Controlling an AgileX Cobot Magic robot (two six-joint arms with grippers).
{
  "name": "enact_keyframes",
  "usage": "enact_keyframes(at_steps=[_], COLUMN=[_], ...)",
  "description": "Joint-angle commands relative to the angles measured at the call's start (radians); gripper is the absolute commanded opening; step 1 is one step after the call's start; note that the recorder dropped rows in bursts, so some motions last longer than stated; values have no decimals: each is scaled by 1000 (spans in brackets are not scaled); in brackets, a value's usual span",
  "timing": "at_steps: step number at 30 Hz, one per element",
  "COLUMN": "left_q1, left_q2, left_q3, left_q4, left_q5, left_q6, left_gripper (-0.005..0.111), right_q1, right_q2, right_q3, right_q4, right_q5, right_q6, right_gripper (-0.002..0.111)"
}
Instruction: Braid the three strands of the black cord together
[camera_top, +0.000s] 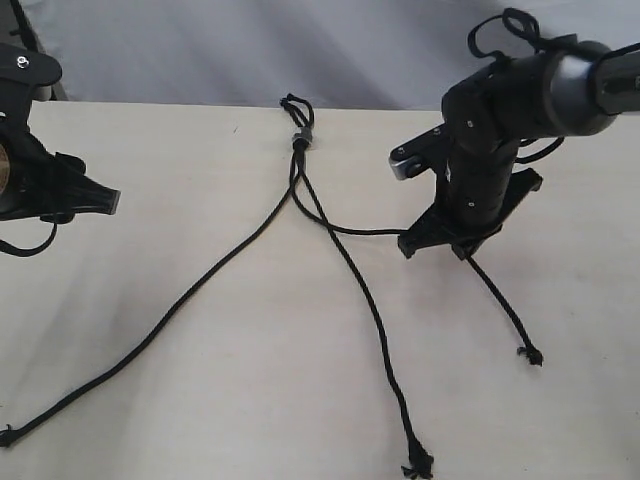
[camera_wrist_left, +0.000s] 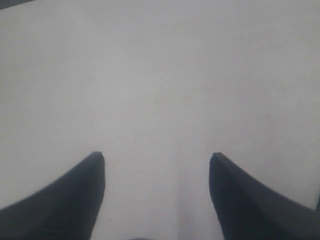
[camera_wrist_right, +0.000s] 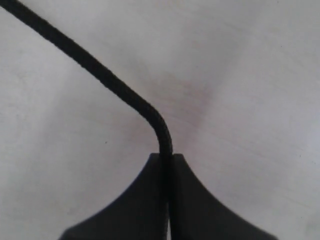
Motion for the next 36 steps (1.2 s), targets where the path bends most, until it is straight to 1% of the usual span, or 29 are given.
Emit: enact_keyframes(at_steps=[1,3,6,7,8,10,12,13,15,17,18,19,21,23,26,28,30,33,36], left_q1=[2,2,2,2,2,2,2,2,-2,-20,-34,-52,-93,-148,-260,-332,-388,-453,-484], left_q2=[-1,-1,-1,-1,-1,-1,1,3,18,39,52,68,101,142,232,308,384,508,625], left_q3=[7,7,7,7,7,7,7,7,7,7,7,7,5,-4,-51,-115,-201,-365,-546], left_q4=[-9,-20,-24,-32,-32,-46,-84,-122,-244,-375,-439,-486,-558,-575,-599,-601,-601,-618,-665], left_q5=[-13,-28,-36,-39,-46,-75,-145,-188,-259,-295,-311,-325,-355,-378,-371,-344,-287,-134,37], left_q6=[1,3,2,4,4,4,23,60,187,324,393,448,510,531,531,533,533,536,536], left_gripper=[58,58,58,58,58,58,58,58,58,58,58,58,58,58,58,58,58,58,58], right_q1=[-7,-7,-5,-3,-3,-3,-3,-3,-3,-3,-5,-5,-8,-8,-8,-8,-8,-8,-18], right_q2=[33,37,39,39,39,39,39,39,39,24,14,-4,-52,-113,-208,-264,-317,-369,-387], right_q3=[2,2,2,2,2,2,2,2,2,2,2,2,2,2,21,50,100,184,266], right_q4=[-26,-28,-87,-103,-117,-129,-129,-129,-129,-129,-135,-143,-182,-261,-367,-440,-518,-641,-780], right_q5=[-11,-14,-13,-11,-11,-9,-11,-11,-11,-40,-50,-68,-94,-99,-90,-93,-97,-97,-112], right_q6=[7,14,91,114,142,194,211,222,226,274,278,284,318,373,456,515,591,705,877], right_gripper=[-1,0,0,2,6,18,32,41,58,75,80,83,84,84,84,84,84,84,84])
